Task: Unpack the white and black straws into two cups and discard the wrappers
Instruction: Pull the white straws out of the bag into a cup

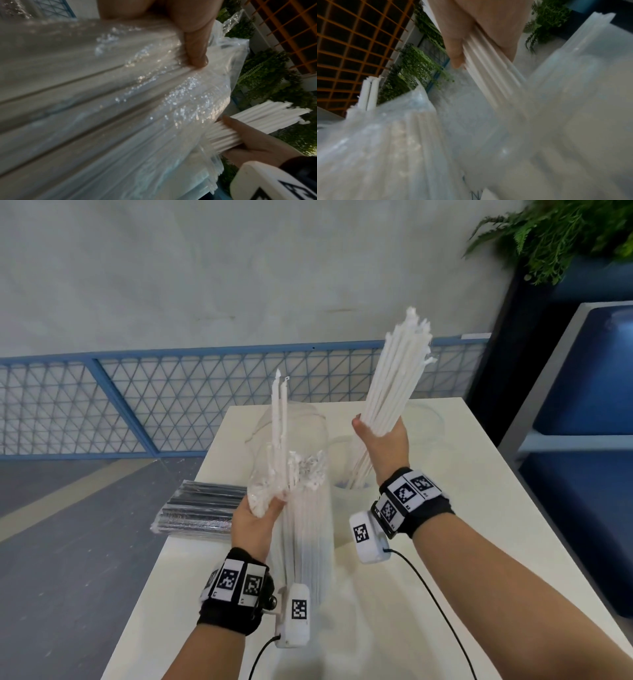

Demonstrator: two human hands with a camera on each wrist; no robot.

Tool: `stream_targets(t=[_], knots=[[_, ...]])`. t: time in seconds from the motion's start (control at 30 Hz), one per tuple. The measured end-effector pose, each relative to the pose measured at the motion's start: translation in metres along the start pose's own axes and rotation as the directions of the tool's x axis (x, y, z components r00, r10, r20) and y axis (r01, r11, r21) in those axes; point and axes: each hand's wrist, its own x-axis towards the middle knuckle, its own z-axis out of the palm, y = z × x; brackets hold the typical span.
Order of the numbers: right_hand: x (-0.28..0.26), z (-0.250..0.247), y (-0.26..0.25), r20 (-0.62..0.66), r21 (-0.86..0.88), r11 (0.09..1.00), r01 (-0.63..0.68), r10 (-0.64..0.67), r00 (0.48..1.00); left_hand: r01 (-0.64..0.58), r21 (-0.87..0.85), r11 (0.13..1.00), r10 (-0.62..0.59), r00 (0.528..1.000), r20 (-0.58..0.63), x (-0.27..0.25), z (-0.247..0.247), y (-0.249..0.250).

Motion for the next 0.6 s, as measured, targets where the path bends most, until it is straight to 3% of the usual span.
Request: stream_targets(t=[0.13, 0.33, 0.43, 0.5, 0.6], knots=[[-0.001, -0.001, 0.006, 0.05, 0.016, 1.0, -0.013, 0.012, 0.999, -0.01, -0.032, 0.999, 0.01, 1.0, 0.025, -0.002, 0.002, 0.002], [-0.009, 0.0, -0.01, 0.086, -0.031, 0.988, 0.154, -0.151, 0.985, -0.041, -0.051, 0.998, 0.043, 0.998, 0.044, -0.004, 0.0, 0.002], [-0.028, 0.001, -0.03, 0.099, -0.202, 0.894, 0.4, -0.388, 0.916, -0.043, -0.071, 0.997, 0.046, 0.998, 0.05, -0.005, -0.001, 0.002], [-0.048, 0.003, -0.041, 0.213, -0.258, 0.807, 0.531, -0.488, 0.846, -0.055, -0.087, 0.995, 0.061, 0.996, 0.066, -0.006, -0.003, 0.003], [-0.076, 0.006, -0.039, 0.44, -0.427, 0.671, 0.606, -0.432, 0.788, -0.105, -0.109, 0.989, 0.115, 0.989, 0.091, -0.009, -0.008, 0.005]])
